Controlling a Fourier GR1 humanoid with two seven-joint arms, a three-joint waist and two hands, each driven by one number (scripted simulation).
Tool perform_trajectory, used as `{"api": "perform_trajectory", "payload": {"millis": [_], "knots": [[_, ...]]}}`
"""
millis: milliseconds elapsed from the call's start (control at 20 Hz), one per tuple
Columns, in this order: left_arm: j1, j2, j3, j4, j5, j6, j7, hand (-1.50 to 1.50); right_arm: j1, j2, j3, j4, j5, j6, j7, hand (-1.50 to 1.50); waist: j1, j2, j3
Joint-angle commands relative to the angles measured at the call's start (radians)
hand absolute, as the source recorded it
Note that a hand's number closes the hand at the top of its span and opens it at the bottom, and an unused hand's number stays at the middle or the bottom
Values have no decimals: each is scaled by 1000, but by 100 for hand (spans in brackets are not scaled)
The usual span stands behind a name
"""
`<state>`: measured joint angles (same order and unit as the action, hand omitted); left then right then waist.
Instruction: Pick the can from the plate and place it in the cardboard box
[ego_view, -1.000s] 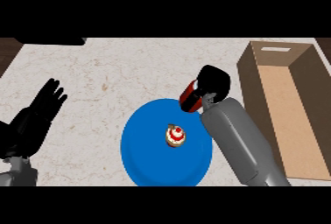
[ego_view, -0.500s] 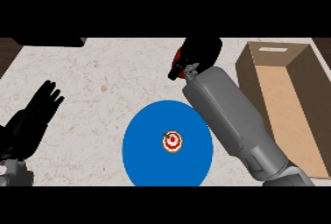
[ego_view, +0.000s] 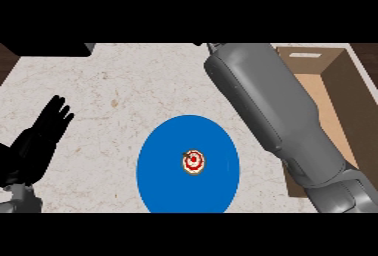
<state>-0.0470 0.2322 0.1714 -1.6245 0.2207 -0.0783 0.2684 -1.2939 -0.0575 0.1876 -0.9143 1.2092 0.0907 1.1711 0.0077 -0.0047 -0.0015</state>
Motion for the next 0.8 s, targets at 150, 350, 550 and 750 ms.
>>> {"api": "perform_trajectory", "payload": {"millis": [150,350,550,750], "knots": [[21,-13,0,-11,-7,12,-1,0,-35,-53,-73,-33,104,48,211,150,-14,-3,1],[61,5,32,-28,23,-18,-11,0,16,-109,-126,-82,110,119,146,150,-17,-5,1],[50,-11,6,-59,-5,6,4,0,79,-113,-139,-110,134,141,105,150,-14,-1,1],[-2,54,73,-32,67,-39,58,0,199,-151,-156,-212,145,125,27,150,-17,-1,2]]}}
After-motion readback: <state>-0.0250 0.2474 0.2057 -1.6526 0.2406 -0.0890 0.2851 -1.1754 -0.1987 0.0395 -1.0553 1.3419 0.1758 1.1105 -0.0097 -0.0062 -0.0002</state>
